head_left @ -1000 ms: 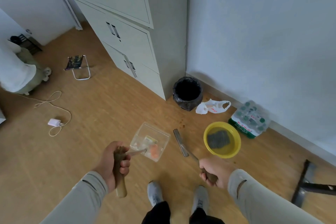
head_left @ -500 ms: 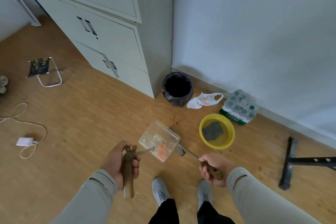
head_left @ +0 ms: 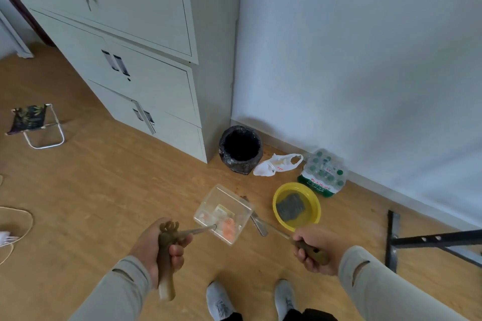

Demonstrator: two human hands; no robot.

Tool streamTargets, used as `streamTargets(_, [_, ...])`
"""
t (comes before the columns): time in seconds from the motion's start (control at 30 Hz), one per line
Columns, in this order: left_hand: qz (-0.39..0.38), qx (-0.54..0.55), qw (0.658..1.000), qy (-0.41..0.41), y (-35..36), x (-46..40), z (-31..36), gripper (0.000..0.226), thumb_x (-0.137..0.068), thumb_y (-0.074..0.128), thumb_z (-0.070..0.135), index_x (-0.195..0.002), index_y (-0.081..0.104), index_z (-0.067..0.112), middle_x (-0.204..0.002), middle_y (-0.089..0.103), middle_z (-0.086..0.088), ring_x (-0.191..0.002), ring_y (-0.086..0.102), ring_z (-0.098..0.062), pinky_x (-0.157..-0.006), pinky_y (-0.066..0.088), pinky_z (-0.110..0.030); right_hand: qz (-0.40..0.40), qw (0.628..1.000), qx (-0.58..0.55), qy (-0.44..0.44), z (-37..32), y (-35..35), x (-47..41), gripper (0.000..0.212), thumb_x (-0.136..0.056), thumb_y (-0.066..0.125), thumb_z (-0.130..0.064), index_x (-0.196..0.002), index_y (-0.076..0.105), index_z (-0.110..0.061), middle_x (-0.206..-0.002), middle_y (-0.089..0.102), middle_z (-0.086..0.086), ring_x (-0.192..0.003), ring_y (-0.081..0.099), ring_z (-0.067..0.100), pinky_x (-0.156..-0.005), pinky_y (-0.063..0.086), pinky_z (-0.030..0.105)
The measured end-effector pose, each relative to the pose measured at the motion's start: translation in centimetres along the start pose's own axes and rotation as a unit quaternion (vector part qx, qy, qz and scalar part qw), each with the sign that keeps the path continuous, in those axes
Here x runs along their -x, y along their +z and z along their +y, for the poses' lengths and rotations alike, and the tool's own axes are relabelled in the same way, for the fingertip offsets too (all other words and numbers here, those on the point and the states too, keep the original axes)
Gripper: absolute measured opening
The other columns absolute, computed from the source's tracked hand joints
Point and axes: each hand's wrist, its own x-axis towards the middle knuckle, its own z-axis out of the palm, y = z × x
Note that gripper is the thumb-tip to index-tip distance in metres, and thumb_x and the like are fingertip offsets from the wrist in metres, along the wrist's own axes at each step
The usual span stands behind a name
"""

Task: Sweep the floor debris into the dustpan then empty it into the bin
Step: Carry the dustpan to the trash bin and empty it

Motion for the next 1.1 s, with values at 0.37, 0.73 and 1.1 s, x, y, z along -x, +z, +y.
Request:
streamTargets(0.37, [0.031, -0.065, 0.994, 0.086, 7.1, 3.3, -2.3, 0.040, -0.098, 0.058, 0.047, -0.086, 0.055, 0.009, -0.065, 0.053, -0.011, -0.038, 0.043, -0.019, -0.041, 0.042, -0.024, -0.038, 0.997, 0.014, -0.059, -2.8, -6.9, 2.5, 0.021, -0.092, 0.053, -0.013, -0.112, 0.053, -0.006, -0.065, 0.061, 0.009, -0.048, 0.057, 0.014, -0.041, 0.043, 0.024])
streamTargets(0.73, [0.110, -0.113, 0.972, 0.172, 19.9, 5.5, -5.5, 0.039, -0.097, 0.057, 0.046, -0.078, 0.052, 0.012, -0.060, 0.052, -0.009, -0.034, 0.040, -0.018, -0.041, 0.039, -0.022, -0.105, 0.988, 0.068, -0.085, -6.5, -18.0, 2.8, 0.011, -0.098, 0.050, -0.014, -0.099, 0.056, -0.004, -0.079, 0.059, 0.010, -0.055, 0.050, 0.014, -0.046, 0.041, 0.023])
streamTargets(1.1, [0.131, -0.122, 0.957, 0.227, 27.8, 7.6, -7.1, 0.035, -0.097, 0.059, 0.045, -0.085, 0.052, 0.012, -0.061, 0.054, -0.011, -0.034, 0.042, -0.019, -0.042, 0.038, -0.022, -0.141, 0.986, 0.039, -0.073, -7.2, -25.6, 5.6, 0.012, -0.096, 0.053, -0.009, -0.105, 0.056, -0.001, -0.076, 0.062, 0.011, -0.049, 0.054, 0.013, -0.038, 0.043, 0.023])
